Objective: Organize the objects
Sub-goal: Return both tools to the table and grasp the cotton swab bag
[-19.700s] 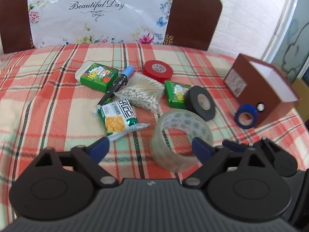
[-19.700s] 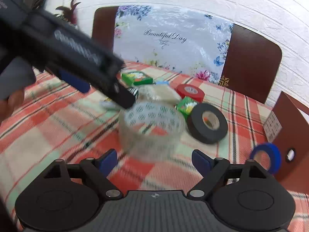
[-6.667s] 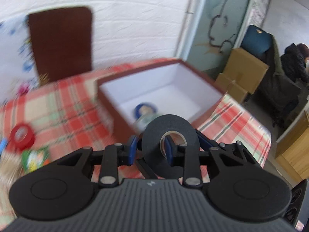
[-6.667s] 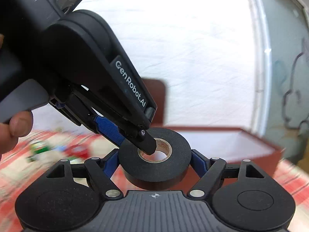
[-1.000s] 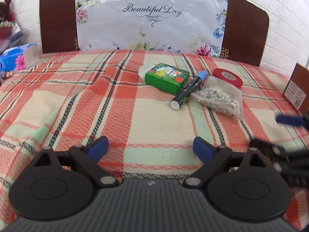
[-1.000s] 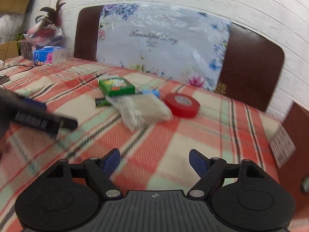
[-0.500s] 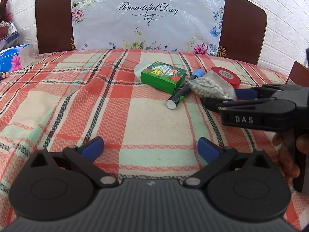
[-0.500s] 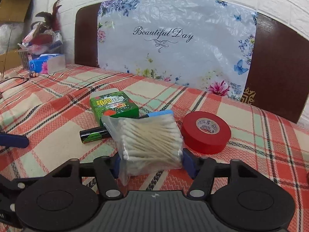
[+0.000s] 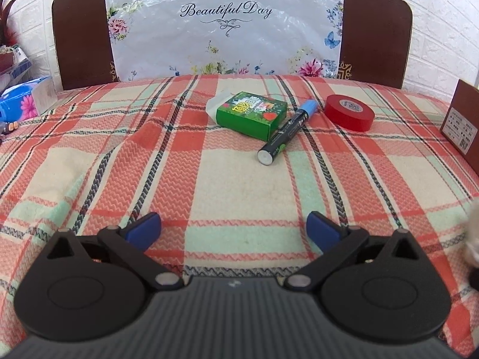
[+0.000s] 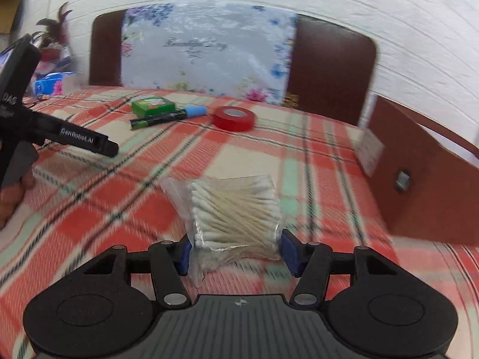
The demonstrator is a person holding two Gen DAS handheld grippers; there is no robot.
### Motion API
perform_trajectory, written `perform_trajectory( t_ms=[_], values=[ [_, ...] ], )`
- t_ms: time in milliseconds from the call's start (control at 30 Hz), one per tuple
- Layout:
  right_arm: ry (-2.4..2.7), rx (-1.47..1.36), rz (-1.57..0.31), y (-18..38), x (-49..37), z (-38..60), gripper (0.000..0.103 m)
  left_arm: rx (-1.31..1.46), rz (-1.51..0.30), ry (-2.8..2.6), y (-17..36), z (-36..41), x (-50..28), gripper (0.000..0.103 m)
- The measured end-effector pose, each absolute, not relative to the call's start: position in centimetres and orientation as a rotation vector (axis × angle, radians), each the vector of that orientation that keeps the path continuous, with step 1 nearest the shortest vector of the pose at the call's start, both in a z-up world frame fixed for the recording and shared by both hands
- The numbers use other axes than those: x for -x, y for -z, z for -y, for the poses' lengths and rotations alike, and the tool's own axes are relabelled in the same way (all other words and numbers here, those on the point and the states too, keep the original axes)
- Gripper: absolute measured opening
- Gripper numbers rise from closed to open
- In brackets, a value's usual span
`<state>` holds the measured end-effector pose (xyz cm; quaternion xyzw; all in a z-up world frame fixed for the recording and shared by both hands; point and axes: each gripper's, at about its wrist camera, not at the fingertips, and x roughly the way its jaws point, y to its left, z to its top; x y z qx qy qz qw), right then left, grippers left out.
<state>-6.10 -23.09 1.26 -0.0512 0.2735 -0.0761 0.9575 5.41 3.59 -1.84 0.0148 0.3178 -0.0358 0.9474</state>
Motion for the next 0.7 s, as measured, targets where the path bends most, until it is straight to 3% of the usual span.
perform_trajectory(
  t_ms=[100,200,400,500,567,600,633,667,700],
  values=[
    [0.174,0.093,-0.542,-1.2,7.4,23.3,0.066,0.018,-0.701,0.092,1.0,-2.8,-4.8,0.102],
    [0.162,0.047,-0.549,-1.6,7.6,24.3,0.071,0.072,-0.727,0.278,-0.6,-0.2,-2.5,0.095],
    [0.127,0.089,-0.533,-2.0,7.5,24.6,0.083,0.054,-0.777,0.55,-3.3,5.8,0.7,0.095],
    [0.098,0.109,-0.562,-1.6,6.8,24.5,0.083,0.017,-0.829,0.588,-2.5,8.4,-0.1,0.095],
    [0.084,0.099,-0.571,-1.4,6.3,24.7,0.081,-0.003,-0.898,0.593,-1.0,9.7,-1.0,0.094],
    [0.064,0.086,-0.579,-1.5,6.0,24.8,0.071,-0.007,-0.928,0.588,-0.2,10.2,-1.3,0.09],
    [0.05,0.08,-0.576,-1.5,5.8,24.9,0.055,-0.028,-0.9,0.587,-0.3,10.7,-0.9,0.077],
    [0.043,0.082,-0.573,-1.7,5.7,24.9,0.052,-0.058,-0.89,0.615,-0.4,11.4,-0.5,0.066],
    [0.053,0.099,-0.562,-1.7,5.7,24.8,0.05,-0.089,-0.885,0.616,-0.8,12.0,-0.2,0.063]
  ],
)
